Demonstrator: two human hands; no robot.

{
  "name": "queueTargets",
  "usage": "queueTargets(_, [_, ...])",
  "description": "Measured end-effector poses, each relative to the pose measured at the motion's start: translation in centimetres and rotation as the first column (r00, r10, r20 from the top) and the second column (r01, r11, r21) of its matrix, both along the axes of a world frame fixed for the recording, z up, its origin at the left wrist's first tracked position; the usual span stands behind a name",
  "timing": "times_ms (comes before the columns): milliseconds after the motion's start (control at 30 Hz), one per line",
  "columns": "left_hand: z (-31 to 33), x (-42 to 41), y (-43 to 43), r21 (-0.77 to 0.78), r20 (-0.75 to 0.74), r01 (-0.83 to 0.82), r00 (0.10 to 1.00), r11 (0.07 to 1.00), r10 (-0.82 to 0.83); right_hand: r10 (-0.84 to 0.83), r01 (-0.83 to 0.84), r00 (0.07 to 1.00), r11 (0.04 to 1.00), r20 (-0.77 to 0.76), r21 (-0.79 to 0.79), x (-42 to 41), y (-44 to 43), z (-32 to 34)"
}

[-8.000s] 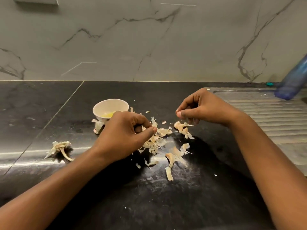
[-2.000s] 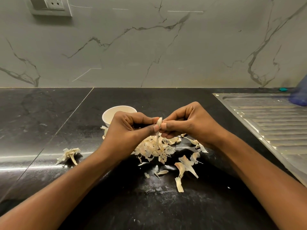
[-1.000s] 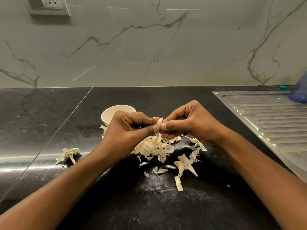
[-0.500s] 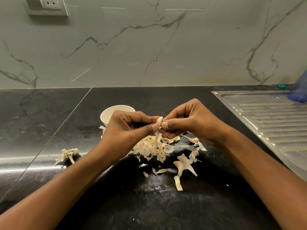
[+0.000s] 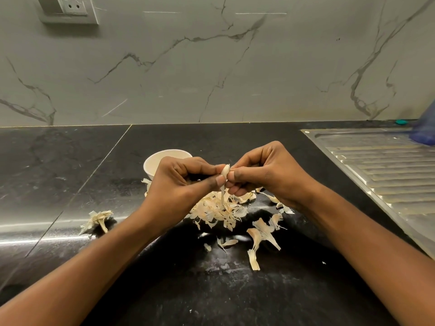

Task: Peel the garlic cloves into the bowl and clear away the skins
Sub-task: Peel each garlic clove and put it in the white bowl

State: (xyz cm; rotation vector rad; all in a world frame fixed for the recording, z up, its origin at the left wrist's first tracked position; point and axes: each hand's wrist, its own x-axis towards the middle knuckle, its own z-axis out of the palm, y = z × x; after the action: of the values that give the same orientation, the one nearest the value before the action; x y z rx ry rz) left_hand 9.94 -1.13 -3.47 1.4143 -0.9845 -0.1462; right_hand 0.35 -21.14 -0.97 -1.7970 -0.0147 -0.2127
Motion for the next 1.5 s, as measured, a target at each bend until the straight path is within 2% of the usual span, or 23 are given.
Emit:
queueTargets(200, [0.2, -0.3, 0.2, 0.02, -0.161, 0.016, 0.987, 1.0, -0.013, -0.034, 0.035, 0.999, 0.999, 0.02, -0.026, 0.0, 0.2, 0.1])
queueTargets(367, [0.5, -0.1, 0.3, 0.009, -0.343, 0.047, 0.938, 0.999, -0.041, -0.065, 0.07, 0.996, 0.993, 0.055, -0.096, 0.2, 0.1, 0.1])
queueTargets(567, [1.0, -0.1, 0.3, 0.07, -0.348, 0.031, 0.938, 0.997, -0.005, -0.04, 0.047, 0.998, 0.991, 0.056, -0.126, 0.3, 0.3, -0.1])
queueTargets(867, [1.0, -0.2, 0.1, -0.005, -0.562, 0.077, 0.824, 0.997, -0.067, -0.05, 0.057, 0.996, 0.994, 0.073, -0.096, 0.4, 0.0, -0.2])
queueTargets(1000, [1.2, -0.5, -0.1, -0.073, -0.673, 0.084, 0.731, 0.994, -0.111, -0.057, 0.061, 0.996, 0.997, 0.071, -0.056, 0.4, 0.0, -0.2])
queueTargets(1067, [1.2, -0.5, -0.1, -0.083, -0.684, 0.079, 0.721, 0.993, -0.114, -0.056, 0.057, 0.997, 0.998, 0.057, -0.029, 0.3, 0.0, -0.1])
queueTargets(1200, [1.0, -0.2, -0.1, -0.035, -0.617, 0.025, 0.786, 0.999, -0.042, -0.018, 0.017, 0.999, 0.999, 0.028, 0.047, 0.2, -0.4, 0.1])
queueTargets(1500, [0.6, 0.0, -0.2, -0.034, -0.615, 0.03, 0.788, 0.999, -0.045, -0.053, 0.057, 0.997, 0.995, 0.05, -0.08, 0.6, -0.2, -0.5])
